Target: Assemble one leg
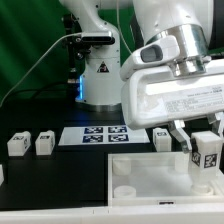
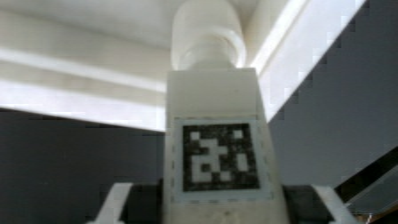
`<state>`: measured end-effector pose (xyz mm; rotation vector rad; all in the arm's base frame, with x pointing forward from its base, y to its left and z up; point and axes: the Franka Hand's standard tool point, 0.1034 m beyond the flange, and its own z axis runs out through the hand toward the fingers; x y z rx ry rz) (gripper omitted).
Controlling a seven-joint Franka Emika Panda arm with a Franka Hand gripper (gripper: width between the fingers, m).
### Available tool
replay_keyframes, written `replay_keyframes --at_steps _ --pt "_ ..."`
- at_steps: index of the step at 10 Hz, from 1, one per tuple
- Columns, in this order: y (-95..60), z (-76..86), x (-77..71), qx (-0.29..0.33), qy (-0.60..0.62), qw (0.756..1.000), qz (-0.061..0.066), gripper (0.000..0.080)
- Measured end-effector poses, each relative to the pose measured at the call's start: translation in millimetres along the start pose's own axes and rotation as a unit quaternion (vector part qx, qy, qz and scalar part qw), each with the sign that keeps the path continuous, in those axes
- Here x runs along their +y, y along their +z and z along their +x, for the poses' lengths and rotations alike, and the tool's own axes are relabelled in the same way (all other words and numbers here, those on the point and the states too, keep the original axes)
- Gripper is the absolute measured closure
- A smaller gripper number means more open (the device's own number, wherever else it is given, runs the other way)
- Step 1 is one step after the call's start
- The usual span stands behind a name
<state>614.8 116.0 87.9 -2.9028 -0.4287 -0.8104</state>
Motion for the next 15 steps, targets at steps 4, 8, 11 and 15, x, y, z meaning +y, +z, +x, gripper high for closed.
replay_keyframes --at_steps 4,8,11,15 --pt "3.7 -5.7 1.2 -0.005 0.002 1.0 0.0 0.0506" --pt "9.4 -7.8 14.4 0.02 0.008 1.0 -0.018 0.0506" --pt "9.8 -6.8 18.3 0.029 0.004 0.999 -0.022 0.0506" --pt "10.4 -8.0 18.1 0.027 0.004 0.999 -0.021 0.0181"
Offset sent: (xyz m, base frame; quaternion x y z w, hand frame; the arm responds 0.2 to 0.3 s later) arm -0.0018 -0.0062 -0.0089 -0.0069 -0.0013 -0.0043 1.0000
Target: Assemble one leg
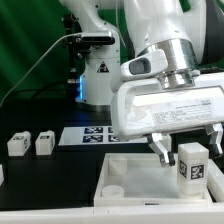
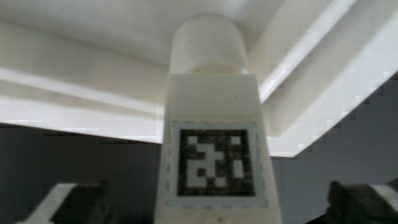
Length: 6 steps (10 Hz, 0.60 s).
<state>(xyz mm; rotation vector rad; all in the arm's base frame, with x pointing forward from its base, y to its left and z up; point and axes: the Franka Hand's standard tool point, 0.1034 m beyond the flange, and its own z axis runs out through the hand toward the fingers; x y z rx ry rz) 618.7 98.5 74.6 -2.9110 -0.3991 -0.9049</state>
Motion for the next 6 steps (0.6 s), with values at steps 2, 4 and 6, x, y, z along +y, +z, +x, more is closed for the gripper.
replay_keyframes --at_steps 2,4,6 --pt "0.0 0.0 0.0 0.0 0.0 1.0 0.0 0.0159" --pt "0.0 -0.1 0.0 0.0 0.0 1.0 0.0 0.0151" --pt "0.0 -0.1 0.0 0.0 0.0 1.0 0.0 0.015"
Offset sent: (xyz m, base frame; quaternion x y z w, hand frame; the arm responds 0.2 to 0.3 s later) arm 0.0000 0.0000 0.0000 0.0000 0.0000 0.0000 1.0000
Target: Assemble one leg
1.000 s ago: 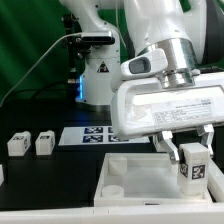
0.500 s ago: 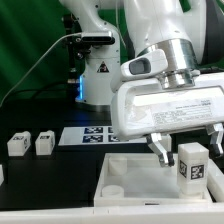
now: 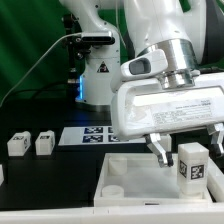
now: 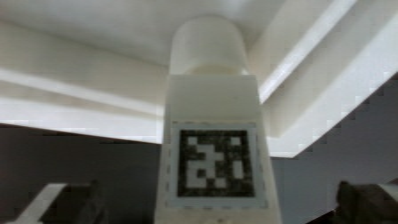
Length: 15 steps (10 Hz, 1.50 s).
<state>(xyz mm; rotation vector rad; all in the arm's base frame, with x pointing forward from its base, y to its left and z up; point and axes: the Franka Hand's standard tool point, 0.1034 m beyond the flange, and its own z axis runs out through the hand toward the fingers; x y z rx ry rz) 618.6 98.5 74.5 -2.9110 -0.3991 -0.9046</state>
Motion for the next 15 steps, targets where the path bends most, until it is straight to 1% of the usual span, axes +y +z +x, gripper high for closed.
replay_keyframes --at_steps 1,2,3,4,5,15 --pt "0.0 0.0 0.0 0.0 0.0 1.0 0.0 0.015" --pt "0.7 -1.9 -2.0 -0.009 0.001 1.0 0.004 0.015" --pt "-2.5 -2.9 -6.1 -0.032 0.008 0.999 0.016 0.015" --pt "-13.4 2.4 -5.9 -0.049 0.019 0.998 0.022 0.015" --pt "-21.0 4.1 -11.6 -0.083 0.033 0.995 0.037 0.015" --pt "-21.0 4.1 -11.6 -0.083 0.033 0.995 0.037 0.015"
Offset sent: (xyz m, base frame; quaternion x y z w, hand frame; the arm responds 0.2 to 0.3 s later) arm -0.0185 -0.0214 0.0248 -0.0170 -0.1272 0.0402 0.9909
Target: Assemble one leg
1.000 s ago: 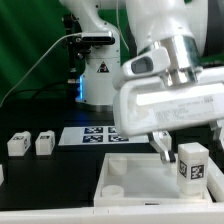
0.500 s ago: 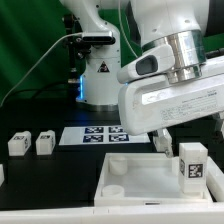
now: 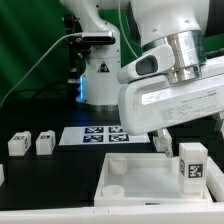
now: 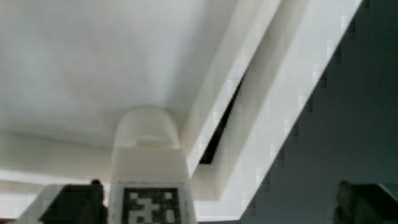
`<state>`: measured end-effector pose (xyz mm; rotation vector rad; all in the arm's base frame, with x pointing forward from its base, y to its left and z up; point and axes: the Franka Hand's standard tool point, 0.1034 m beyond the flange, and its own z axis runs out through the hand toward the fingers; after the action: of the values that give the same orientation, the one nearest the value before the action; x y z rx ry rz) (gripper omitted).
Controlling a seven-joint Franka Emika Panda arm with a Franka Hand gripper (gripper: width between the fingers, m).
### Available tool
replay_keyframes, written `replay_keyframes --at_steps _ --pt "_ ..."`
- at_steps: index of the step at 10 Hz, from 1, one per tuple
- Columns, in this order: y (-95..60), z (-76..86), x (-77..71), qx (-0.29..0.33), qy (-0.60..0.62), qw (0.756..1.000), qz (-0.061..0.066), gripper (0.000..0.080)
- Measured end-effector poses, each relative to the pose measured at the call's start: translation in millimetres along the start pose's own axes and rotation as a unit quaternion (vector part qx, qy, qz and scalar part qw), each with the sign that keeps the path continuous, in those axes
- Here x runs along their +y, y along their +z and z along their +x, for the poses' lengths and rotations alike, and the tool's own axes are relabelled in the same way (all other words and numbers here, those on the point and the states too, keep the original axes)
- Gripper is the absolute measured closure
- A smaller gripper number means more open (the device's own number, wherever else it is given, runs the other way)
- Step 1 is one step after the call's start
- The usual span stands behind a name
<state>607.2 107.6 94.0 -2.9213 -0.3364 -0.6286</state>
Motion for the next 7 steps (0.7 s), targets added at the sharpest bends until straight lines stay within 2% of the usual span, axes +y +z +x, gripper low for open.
replay_keyframes --at_steps 1,2,3,4,7 --pt "0.0 0.0 0.0 0.0 0.0 1.0 0.0 0.015" --pt "7.3 -23.9 -10.6 -0.08 0.012 0.996 0.029 0.015" --pt "0.8 -14.0 3.4 -0.072 0.024 0.997 0.023 0.015" --pt "-2.8 -14.9 10.2 -0.081 0.043 0.996 0.021 0.015" --pt "-13.0 9.2 9.9 -0.095 0.083 0.992 0.028 0.015"
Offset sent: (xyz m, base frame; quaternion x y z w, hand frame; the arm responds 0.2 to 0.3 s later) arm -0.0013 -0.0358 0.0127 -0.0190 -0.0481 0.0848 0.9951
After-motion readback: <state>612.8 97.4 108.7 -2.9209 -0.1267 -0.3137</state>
